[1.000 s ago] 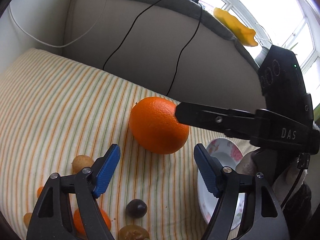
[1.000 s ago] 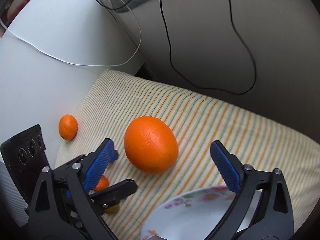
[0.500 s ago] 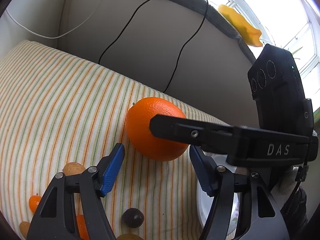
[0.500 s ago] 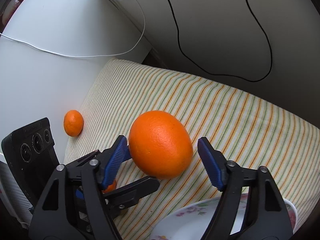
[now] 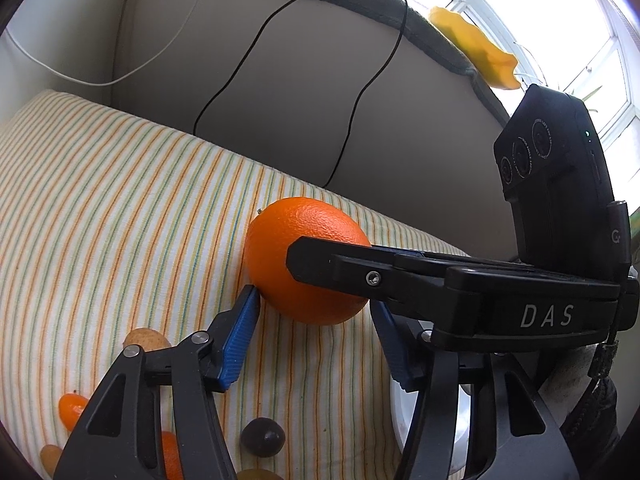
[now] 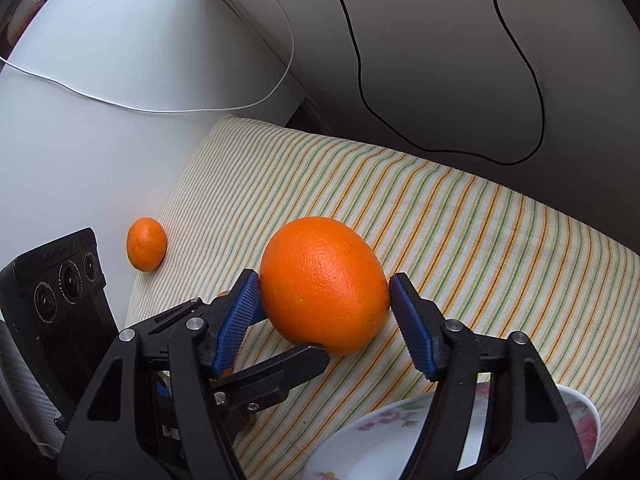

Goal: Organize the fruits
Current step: 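Lift the large orange with the right gripper and carry it over the plate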

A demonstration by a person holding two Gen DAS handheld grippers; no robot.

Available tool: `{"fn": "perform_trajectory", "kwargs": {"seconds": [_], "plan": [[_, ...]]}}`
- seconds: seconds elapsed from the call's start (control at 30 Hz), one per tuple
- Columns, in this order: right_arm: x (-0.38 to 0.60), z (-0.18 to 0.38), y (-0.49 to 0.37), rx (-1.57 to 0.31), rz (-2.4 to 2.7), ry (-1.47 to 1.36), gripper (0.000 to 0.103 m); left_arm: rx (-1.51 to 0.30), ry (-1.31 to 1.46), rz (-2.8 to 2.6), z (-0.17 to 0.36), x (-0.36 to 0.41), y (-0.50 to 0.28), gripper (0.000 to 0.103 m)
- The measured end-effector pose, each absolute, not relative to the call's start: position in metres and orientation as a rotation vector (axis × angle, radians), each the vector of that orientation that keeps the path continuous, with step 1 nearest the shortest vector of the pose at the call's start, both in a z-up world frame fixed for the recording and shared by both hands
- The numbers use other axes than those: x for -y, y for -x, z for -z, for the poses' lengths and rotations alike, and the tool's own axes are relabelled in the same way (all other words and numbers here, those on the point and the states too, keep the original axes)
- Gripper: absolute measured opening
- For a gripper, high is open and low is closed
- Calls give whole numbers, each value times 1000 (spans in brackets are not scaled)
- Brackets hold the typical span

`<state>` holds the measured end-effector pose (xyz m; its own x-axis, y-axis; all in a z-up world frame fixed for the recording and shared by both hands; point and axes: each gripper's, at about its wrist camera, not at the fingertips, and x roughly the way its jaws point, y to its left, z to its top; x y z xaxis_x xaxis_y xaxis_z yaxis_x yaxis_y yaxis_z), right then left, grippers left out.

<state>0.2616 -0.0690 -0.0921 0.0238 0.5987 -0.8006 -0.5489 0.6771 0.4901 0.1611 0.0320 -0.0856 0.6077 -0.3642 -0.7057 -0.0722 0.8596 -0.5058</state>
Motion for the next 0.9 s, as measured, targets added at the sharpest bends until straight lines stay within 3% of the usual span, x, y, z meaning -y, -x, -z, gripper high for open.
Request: {"fn": "perform_trajectory", "kwargs": {"seconds": [0.9], "plan": [[132, 31, -196, -1114, -875, -55, 70, -805, 427, 243, 40, 17, -108, 56]]}}
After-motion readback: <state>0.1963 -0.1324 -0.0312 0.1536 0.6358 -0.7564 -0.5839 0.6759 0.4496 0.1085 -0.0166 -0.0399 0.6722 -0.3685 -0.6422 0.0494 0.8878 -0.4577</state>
